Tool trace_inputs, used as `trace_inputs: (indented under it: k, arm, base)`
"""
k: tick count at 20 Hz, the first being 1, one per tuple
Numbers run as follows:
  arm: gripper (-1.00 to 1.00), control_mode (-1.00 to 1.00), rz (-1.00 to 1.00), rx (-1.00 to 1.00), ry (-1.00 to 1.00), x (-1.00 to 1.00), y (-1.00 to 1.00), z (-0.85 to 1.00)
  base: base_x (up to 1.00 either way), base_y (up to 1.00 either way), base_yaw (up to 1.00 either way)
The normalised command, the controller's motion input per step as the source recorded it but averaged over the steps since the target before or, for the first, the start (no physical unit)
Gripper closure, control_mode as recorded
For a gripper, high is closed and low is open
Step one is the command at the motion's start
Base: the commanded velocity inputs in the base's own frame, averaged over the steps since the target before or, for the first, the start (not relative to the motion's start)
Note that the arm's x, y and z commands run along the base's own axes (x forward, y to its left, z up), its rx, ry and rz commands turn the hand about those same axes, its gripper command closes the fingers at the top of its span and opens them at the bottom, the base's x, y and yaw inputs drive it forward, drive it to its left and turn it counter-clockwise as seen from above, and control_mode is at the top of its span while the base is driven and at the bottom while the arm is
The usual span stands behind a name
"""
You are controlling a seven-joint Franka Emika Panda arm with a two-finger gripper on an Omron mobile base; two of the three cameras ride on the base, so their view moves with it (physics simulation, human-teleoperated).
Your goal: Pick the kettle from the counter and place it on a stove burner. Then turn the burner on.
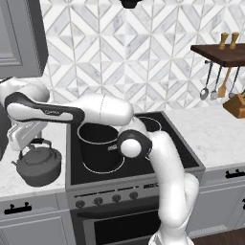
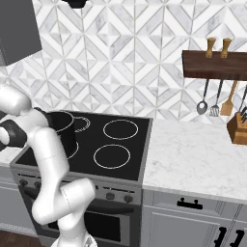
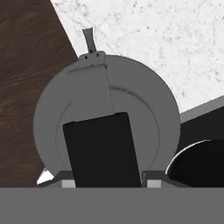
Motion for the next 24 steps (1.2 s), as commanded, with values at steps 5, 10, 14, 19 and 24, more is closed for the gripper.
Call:
trace_inputs:
  k: [5,10,14,19,24]
  arm:
    - [1.00,-1.00,-0.30,0.02,-0.06,-0.46,-0.36,0.00]
    - [1.00,-1.00,-0.06,0.11,-0.05,-0.22,-0.34,0.00]
    - [1.00,-1.00,0.00,0.13,-0.06,-0.51,-0.59,0.03]
    - [1.00,-1.00,-0.02,0.08,-0.15,-0.61,-0.74,0.27]
    - [1.00,-1.00,-0.03,0.01,-0.11,-0.35,-0.69,0.45]
  base:
    - [0.00,0.00,0.00]
    - [0.00,0.00,0.00]
    - [0.00,0.00,0.00]
    - [0.00,0.00,0.00]
    - [0.00,0.00,0.00]
